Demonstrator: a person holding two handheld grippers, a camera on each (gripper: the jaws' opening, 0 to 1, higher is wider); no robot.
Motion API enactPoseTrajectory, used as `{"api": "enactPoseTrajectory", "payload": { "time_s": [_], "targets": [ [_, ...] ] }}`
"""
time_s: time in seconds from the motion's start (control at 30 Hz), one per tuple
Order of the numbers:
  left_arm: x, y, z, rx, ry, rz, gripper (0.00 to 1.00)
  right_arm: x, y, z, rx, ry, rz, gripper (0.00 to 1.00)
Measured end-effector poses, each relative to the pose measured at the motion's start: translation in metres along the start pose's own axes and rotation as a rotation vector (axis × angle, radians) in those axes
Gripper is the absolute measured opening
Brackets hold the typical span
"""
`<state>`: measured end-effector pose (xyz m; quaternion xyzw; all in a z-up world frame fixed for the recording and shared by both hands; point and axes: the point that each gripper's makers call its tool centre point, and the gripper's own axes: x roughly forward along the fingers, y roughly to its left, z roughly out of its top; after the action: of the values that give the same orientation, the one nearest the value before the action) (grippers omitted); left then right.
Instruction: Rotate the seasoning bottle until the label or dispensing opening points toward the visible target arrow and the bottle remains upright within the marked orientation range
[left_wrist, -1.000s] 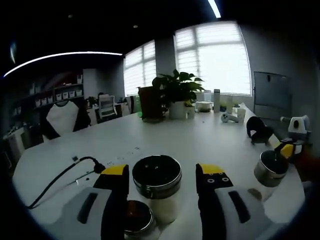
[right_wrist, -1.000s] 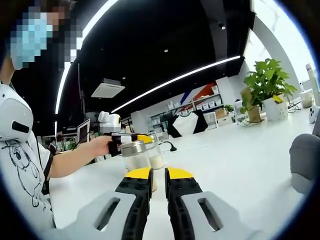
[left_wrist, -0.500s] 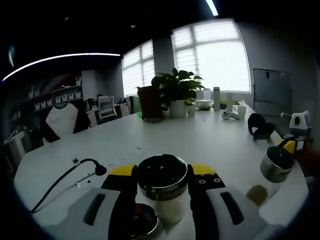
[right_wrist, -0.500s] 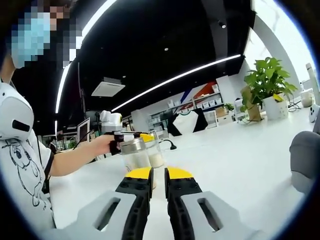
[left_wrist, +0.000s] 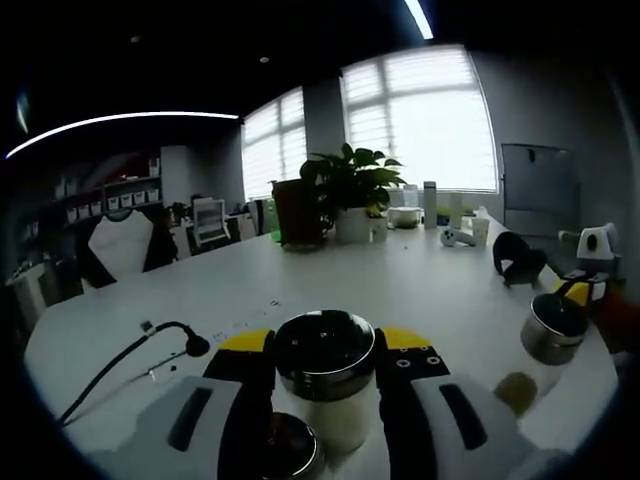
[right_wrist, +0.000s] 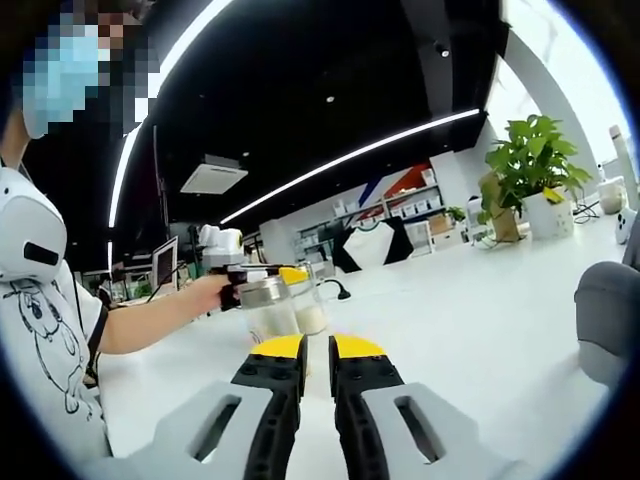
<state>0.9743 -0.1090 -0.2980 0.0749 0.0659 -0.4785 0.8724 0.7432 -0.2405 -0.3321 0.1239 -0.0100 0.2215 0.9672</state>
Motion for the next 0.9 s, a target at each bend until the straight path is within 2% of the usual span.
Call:
{"api": "enactPoseTrajectory", "payload": {
  "time_s": [0.1, 0.23, 0.4, 0.5, 0.63, 0.9],
  "targets": [
    [0.001, -0.002, 0.002, 0.003, -0.006, 0.005, 0.41, -0.001, 0.0, 0.0, 0.001, -0.001, -0.002, 0.06],
    [0.004, -0.013, 0.005, 0.086, -0.017, -0.006, 0.4, -0.004, -0.001, 0.001, 0.0, -0.002, -0.007, 0.05],
    [0.001, -0.027, 0.01, 0.057, -0.057, -0.022, 0.4, -0.006, -0.003, 0.002, 0.002, -0.004, -0.014, 0.05],
    [-0.004, -0.039, 0.022, 0.096, -0.076, -0.037, 0.4, -0.006, -0.002, 0.004, 0.0, -0.005, -0.012, 0.05],
    [-0.012, -0.043, 0.027, 0.095, -0.082, -0.043, 0.4, -0.005, -0.003, 0.005, -0.003, -0.007, -0.008, 0.05],
    [-0.03, -0.046, 0.021, 0.077, -0.083, -0.033, 0.4, 0.0, 0.004, 0.008, -0.013, -0.008, 0.012, 0.05]
  ]
}}
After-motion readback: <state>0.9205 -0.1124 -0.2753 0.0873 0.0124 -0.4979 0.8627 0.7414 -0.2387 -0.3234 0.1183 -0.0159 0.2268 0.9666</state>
